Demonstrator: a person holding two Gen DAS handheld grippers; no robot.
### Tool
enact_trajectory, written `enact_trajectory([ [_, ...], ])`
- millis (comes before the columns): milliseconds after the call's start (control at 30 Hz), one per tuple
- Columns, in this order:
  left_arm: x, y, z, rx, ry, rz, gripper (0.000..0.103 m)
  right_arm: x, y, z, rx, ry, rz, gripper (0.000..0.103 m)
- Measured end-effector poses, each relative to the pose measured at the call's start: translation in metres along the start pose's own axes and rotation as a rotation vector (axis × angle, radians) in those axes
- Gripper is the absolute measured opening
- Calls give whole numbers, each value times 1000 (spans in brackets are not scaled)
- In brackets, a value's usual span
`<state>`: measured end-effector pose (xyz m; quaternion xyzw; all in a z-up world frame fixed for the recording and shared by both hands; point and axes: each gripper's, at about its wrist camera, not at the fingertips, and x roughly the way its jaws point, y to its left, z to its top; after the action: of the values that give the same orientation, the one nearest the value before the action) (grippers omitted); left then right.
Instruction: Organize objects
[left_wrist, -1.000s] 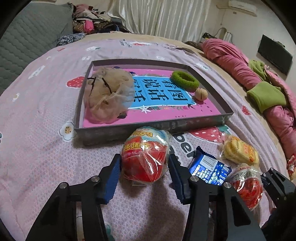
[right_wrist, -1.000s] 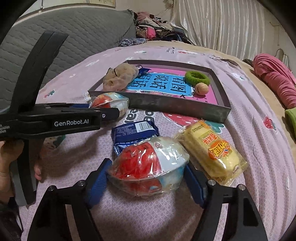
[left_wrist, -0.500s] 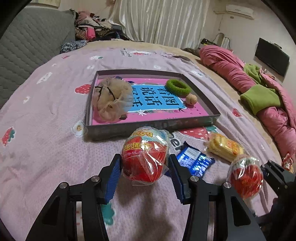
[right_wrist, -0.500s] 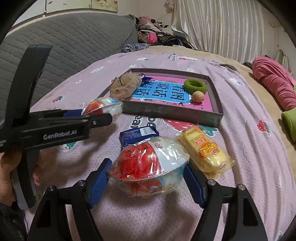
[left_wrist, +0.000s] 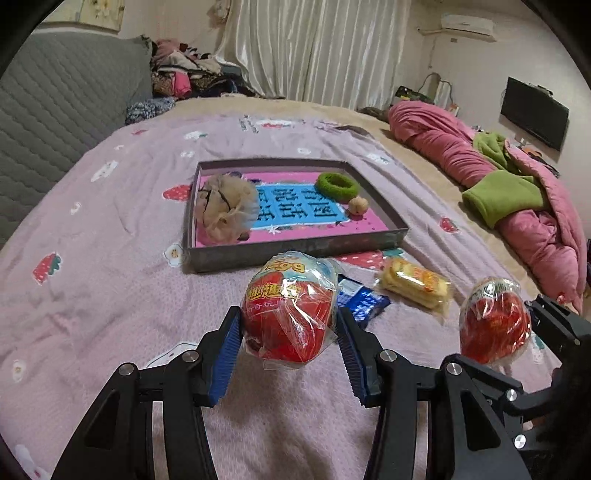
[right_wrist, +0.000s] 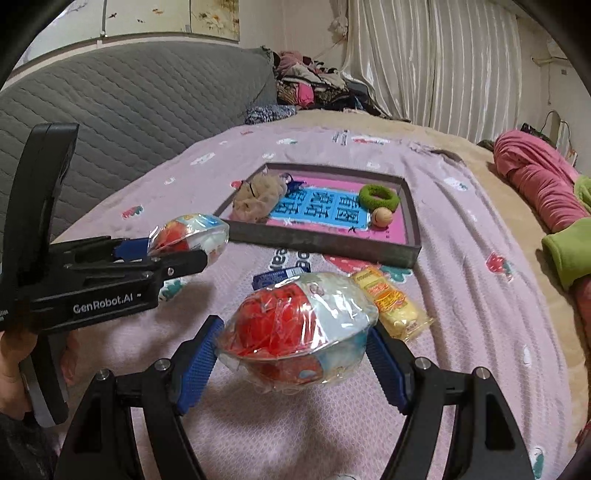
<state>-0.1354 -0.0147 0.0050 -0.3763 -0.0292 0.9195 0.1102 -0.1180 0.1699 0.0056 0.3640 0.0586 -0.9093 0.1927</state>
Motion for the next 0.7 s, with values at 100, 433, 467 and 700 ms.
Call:
enact_trajectory([
  [100, -13, -5, 3, 8, -19, 3, 53, -12, 2, 5, -7, -20, 0, 76],
  [433, -49, -16, 29, 21, -88, 13, 52, -37, -1, 37, -43, -65, -15, 76],
  [467, -51, -17, 31, 20, -92, 15, 53, -39, -1, 41, -49, -68, -17, 76],
  [700, -68, -19, 57, 29, -129, 29, 52, -49, -10, 75, -70, -103, -32, 76],
])
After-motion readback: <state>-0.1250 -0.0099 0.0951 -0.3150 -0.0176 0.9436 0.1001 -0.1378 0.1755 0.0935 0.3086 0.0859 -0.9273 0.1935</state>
